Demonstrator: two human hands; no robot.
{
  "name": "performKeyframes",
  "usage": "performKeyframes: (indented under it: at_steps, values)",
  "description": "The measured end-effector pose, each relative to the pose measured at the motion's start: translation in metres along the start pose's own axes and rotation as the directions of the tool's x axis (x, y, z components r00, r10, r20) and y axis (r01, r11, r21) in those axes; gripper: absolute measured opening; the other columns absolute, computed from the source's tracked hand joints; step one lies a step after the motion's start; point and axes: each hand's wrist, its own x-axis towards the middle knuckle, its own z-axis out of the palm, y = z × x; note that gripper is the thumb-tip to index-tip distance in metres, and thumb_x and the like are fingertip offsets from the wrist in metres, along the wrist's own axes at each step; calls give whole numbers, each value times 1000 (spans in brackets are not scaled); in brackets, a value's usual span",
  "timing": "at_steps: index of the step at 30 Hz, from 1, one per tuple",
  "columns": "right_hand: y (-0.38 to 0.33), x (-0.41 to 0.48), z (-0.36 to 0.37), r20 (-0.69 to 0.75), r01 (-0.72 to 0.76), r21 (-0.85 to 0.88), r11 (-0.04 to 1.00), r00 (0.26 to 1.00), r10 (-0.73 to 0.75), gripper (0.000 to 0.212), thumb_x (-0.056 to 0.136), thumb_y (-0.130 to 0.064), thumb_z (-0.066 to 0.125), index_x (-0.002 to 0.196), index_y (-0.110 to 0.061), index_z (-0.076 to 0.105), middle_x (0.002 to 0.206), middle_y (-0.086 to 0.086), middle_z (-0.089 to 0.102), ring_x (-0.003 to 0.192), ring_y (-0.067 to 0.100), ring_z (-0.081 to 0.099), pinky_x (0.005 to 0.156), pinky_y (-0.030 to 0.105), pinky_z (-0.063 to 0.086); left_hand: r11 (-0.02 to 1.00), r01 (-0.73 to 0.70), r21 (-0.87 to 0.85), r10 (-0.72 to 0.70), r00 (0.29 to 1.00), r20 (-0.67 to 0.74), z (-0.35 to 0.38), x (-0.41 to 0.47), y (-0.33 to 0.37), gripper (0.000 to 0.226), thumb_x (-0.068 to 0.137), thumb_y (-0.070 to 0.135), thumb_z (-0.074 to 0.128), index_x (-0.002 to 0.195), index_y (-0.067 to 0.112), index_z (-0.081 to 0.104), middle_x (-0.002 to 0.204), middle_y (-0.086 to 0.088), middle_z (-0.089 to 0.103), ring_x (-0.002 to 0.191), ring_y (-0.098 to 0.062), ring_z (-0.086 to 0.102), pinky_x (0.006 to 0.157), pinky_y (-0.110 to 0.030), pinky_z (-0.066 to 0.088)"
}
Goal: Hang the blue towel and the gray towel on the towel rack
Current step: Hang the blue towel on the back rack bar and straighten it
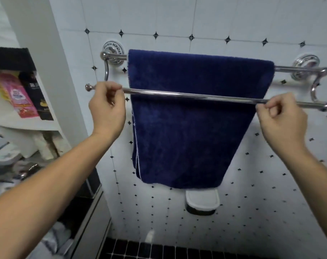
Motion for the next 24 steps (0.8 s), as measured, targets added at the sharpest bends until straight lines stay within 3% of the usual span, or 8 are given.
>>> performKeyframes:
  at_steps: [2,4,6,9,15,19,21,24]
  values:
    - [24,-38,20,168,-85,-47,995,982,91,14,82,-44,60,80,-39,47,64,-13,58,64,4,56,58,29,38,990,114,81,-120,990,70,-5,-36,-33,22,84,20,54,87,42,54,75,14,59,64,1,53,64,-21,46]
    - [53,-60,40,349,-274,-110,956,889,295,18,84,-40,67,96,-36,54,77,-14,62,83,18,63,67,32,41,934,272,230,-312,936,161,-3,-54,-66,24,84,22,61,102,35,53,90,10,62,72,3,57,70,-27,50]
    - [75,-61,55,470,-454,-120,883,757,454,49,84,-32,74,126,-19,51,106,-3,64,107,26,61,80,32,40,879,374,297,-453,850,269,6,-56,-86,40,81,27,73,114,24,51,106,4,63,88,-6,60,80,-32,51]
    - [86,-45,75,568,-542,-15,840,687,454,61,82,-18,78,134,-13,48,128,1,57,113,21,56,90,32,43,841,483,244,-541,734,411,28,-46,-97,47,74,31,83,109,22,53,105,4,66,89,-13,65,80,-33,53]
    - [109,-40,95,553,-502,-58,863,703,447,34,84,-13,76,117,-12,70,113,5,70,98,24,63,92,38,51,810,496,313,-585,724,366,39,-34,-119,10,78,15,80,83,21,74,89,2,76,85,-20,72,87,-40,57]
    - [109,-48,100,539,-497,-40,867,720,438,30,85,-19,75,113,-13,68,101,-1,66,84,16,60,76,29,45,802,507,315,-592,743,312,37,-36,-123,24,77,18,82,62,16,62,64,9,65,62,-9,61,71,-30,52]
    - [110,-65,106,513,-509,-89,856,713,478,40,83,-29,76,117,-13,61,102,0,64,89,22,60,77,33,46,785,532,316,-615,726,307,30,-45,-127,28,78,16,80,62,15,57,64,4,61,62,-11,57,72,-30,51]
    - [111,-110,120,531,-625,-158,764,599,600,61,77,-38,78,127,-10,54,114,8,66,101,32,63,88,48,51,737,575,356,-671,686,280,-4,-67,-140,15,80,14,79,78,20,65,86,-4,70,85,-19,67,87,-29,51]
